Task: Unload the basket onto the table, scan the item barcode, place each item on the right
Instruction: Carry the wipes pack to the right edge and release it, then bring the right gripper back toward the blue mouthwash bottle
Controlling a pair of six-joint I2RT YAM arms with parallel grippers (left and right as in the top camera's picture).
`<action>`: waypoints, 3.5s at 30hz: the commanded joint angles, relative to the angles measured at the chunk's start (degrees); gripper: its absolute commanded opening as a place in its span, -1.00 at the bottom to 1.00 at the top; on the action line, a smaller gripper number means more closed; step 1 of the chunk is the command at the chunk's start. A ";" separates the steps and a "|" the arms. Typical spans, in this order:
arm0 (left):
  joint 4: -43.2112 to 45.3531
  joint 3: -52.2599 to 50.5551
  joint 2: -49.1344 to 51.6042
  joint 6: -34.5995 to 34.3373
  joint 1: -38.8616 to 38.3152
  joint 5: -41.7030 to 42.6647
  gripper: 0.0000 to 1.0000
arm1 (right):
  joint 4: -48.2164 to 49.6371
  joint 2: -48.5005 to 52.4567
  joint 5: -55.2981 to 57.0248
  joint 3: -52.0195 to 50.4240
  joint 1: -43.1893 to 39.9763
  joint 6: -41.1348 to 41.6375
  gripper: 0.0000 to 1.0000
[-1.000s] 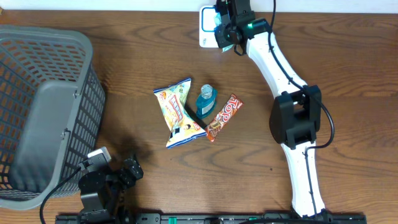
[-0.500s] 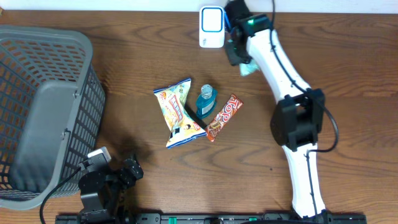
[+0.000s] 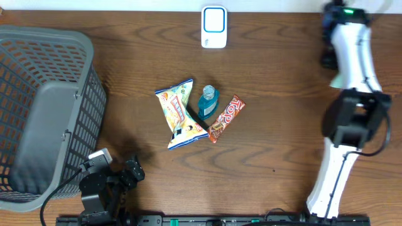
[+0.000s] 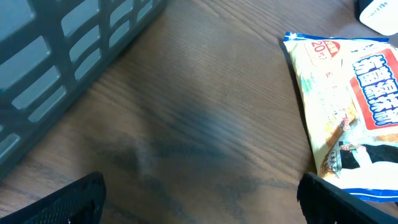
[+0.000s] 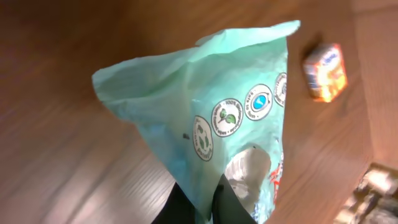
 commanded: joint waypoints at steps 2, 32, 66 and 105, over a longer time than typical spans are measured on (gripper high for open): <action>-0.17 0.48 -0.35 0.50 0.11 -0.33 0.96 | 3.21 -1.84 3.32 -2.51 -8.61 2.75 -0.98; -0.17 0.50 -0.35 0.50 0.11 -0.33 0.96 | 6.71 -9.49 -25.90 -5.90 -21.68 1.16 0.57; -0.17 0.50 -0.35 0.50 0.11 -0.33 0.96 | 6.88 -19.23 -57.09 -16.28 24.00 -21.59 0.94; -0.17 0.50 -0.35 0.50 0.11 -0.33 0.96 | 5.25 -15.02 -73.13 -17.31 31.30 -101.20 0.99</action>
